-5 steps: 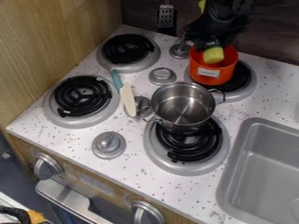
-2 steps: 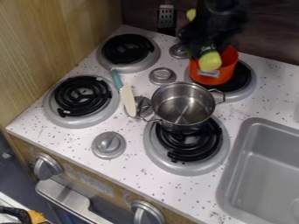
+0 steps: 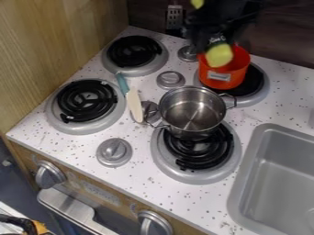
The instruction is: Put the yellow bottle in the middle of the lower burners
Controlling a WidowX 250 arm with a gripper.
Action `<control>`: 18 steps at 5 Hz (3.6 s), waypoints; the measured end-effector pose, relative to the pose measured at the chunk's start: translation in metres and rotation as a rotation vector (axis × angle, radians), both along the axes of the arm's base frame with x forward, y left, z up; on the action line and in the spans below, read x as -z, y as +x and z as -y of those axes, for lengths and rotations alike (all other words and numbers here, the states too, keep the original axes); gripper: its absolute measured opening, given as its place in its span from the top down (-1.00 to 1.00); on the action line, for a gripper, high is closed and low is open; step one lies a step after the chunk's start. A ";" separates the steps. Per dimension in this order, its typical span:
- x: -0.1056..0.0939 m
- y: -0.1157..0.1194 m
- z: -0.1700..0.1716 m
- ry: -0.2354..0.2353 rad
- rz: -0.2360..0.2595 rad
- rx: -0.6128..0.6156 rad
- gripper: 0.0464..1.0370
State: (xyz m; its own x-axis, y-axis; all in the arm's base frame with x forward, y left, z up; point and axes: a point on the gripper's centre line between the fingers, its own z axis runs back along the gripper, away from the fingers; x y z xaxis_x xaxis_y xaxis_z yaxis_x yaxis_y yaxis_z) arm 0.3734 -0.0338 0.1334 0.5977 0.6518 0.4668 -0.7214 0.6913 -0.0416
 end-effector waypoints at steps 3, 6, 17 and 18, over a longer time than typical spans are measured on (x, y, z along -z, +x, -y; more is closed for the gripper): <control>0.030 -0.024 -0.044 -0.157 -0.045 -0.219 -0.22; 0.041 -0.044 -0.085 -0.188 -0.015 -0.458 -0.22; 0.102 -0.098 -0.093 -0.211 -0.086 -0.538 -0.88; 0.103 -0.101 -0.097 -0.206 -0.106 -0.533 -0.92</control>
State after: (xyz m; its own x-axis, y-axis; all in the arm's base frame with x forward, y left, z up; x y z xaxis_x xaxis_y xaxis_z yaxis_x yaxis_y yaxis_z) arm 0.2723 0.0631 0.0306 0.1990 0.9465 0.2539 -0.9751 0.2172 -0.0452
